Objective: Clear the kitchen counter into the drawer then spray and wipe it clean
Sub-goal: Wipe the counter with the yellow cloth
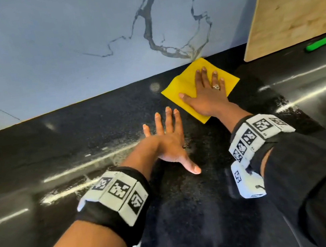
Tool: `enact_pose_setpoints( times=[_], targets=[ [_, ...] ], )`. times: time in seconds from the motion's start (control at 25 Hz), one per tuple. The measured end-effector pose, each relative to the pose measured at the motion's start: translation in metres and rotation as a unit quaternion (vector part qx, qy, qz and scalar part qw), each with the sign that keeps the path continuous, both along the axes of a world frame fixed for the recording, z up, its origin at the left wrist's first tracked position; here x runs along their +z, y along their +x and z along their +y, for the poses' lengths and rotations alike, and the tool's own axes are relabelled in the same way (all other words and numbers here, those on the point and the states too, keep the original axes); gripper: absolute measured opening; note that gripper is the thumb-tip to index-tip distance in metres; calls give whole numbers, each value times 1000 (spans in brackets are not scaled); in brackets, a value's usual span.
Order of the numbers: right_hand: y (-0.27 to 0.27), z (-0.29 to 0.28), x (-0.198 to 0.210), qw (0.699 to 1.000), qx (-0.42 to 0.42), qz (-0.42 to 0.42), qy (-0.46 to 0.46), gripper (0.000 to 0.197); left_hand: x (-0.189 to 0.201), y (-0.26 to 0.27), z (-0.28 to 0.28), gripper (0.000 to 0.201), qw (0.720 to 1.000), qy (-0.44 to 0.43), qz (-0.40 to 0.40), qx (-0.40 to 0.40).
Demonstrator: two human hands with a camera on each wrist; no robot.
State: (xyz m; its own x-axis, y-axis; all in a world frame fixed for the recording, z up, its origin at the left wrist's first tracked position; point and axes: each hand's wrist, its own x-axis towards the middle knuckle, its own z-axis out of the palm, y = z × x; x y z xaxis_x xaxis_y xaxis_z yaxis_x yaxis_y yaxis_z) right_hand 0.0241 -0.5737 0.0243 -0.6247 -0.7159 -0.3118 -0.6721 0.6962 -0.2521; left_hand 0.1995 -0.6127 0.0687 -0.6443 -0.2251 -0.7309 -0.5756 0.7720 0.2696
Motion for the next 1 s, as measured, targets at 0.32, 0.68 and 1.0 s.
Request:
enact_pose_setpoints(
  times=[0.32, 0.68, 1.0],
  targets=[
    [60, -50, 6, 986, -165, 19, 0, 63, -14, 115, -78, 101, 950, -63, 215, 216],
    [186, -75, 6, 936, 350, 28, -38, 59, -18, 198, -149, 121, 868, 49, 253, 424],
    [129, -58, 14, 991, -128, 43, 0, 57, -3, 184, -163, 146, 924, 124, 94, 348]
  ],
)
